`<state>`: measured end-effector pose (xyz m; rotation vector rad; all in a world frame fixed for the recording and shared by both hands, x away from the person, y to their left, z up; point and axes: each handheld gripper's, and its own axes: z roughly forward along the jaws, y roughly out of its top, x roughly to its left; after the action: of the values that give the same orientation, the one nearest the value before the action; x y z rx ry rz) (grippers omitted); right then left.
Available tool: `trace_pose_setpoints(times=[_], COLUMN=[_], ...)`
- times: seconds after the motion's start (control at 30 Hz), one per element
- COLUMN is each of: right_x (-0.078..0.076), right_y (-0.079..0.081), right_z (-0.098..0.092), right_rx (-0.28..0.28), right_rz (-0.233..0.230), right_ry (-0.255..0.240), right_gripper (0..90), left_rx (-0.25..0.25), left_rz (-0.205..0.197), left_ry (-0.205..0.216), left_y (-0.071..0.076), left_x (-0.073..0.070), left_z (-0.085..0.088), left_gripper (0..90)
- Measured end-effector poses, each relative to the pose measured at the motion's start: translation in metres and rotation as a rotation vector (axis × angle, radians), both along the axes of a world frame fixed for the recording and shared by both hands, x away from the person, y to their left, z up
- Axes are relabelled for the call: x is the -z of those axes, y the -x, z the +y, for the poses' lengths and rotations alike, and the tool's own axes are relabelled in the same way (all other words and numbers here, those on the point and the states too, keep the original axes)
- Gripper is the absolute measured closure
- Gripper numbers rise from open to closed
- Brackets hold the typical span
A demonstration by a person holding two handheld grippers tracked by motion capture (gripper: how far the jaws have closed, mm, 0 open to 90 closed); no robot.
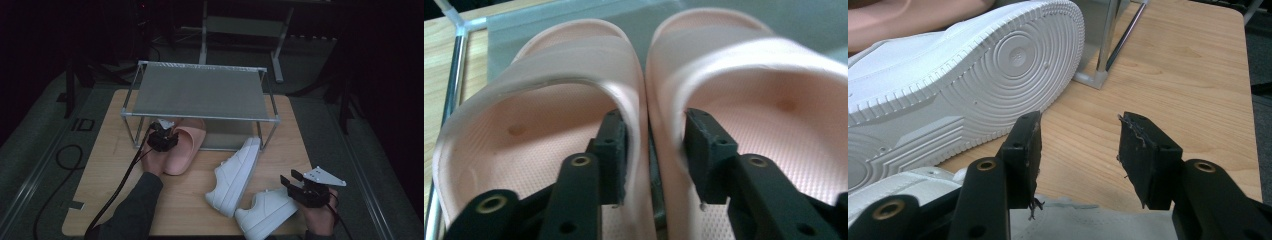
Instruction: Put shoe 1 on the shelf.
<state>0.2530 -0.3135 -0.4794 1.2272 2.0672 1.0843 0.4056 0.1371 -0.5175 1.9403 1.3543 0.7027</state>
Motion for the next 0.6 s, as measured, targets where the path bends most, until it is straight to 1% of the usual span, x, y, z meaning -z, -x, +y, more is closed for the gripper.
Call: trace_pose_setpoints(times=[0.17,0.27,0.3,0.37,0.43,0.5,0.53,0.6], right_x=[0.0,0.0,0.0,0.0,0.0,0.0,0.0001,0.0001], right_y=[0.0002,0.0003,0.0003,0.0003,0.0003,0.0005,0.0005,0.0004], right_z=[-0.0001,-0.0002,-0.0001,-0.0001,-0.0001,-0.0002,-0.0002,-0.0002], right_rx=[-0.001,-0.001,-0.001,-0.001,-0.002,-0.001,-0.001,-0.001], right_rz=[0.0,0.0,0.0,0.0,-0.001,-0.001,-0.001,-0.001], right_ry=[0.0,-0.001,0.0,0.001,0.001,0.0,0.0,0.0], right_gripper=[51.0,50.9,50.9,50.8,50.9,50.8,50.8,50.8], left_rx=[0.002,0.003,-0.006,-0.008,-0.009,-0.004,0.001,0.003], left_rz=[-0.004,-0.018,-0.024,-0.03,-0.032,-0.024,-0.022,-0.022], left_ry=[-0.008,-0.028,-0.025,-0.022,-0.028,-0.018,-0.027,-0.03], left_y=[0.001,0.0033,0.0047,0.0058,0.0073,0.0084,0.0091,0.0097], left_x=[-0.0005,-0.0021,-0.0031,-0.0051,-0.0067,-0.0068,-0.007,-0.0071], left_z=[0.0002,-0.0008,-0.0015,-0.0011,-0.0004,-0.0006,-0.0001,0.0001], left_gripper=[55.7,54.4,53.8,52.8,52.6,51.6,51.2,51.2])
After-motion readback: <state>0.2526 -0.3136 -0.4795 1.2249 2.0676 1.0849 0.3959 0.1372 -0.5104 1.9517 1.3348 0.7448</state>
